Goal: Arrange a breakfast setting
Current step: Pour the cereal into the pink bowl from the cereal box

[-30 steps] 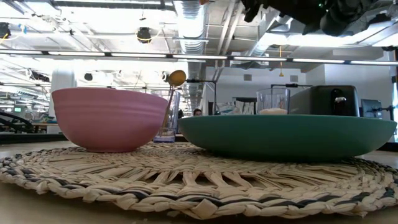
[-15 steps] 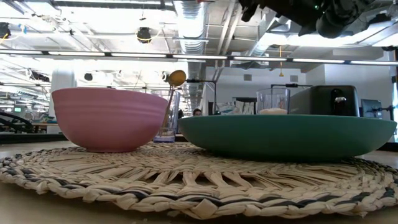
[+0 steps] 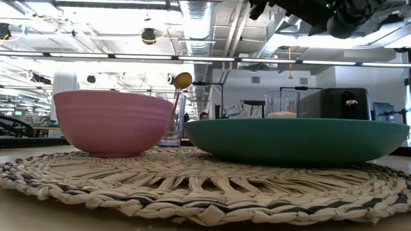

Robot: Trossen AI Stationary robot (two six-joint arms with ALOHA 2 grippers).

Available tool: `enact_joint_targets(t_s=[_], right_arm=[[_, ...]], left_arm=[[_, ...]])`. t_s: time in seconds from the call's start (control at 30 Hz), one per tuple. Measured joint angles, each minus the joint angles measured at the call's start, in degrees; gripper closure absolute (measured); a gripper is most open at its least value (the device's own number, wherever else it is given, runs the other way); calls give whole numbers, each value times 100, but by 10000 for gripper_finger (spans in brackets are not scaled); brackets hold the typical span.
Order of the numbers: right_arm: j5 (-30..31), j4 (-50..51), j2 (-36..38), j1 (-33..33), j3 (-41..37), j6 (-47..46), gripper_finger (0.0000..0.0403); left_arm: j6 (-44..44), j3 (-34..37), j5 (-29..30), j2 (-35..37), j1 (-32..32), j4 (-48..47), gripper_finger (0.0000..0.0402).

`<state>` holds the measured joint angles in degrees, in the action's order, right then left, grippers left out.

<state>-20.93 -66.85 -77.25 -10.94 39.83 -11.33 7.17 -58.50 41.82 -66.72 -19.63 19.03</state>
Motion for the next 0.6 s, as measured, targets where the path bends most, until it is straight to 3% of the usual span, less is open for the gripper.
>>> enact_joint_targets(t_s=[0.23,0.43,0.6], right_arm=[[166,-63,-199,150,5,85,158],[173,-448,-610,164,83,-46,158],[153,-523,-640,138,90,-87,158]], left_arm=[[226,2,-149,-285,312,727,19],[222,2,-234,-353,476,809,22],[322,2,-249,-358,461,814,64]])
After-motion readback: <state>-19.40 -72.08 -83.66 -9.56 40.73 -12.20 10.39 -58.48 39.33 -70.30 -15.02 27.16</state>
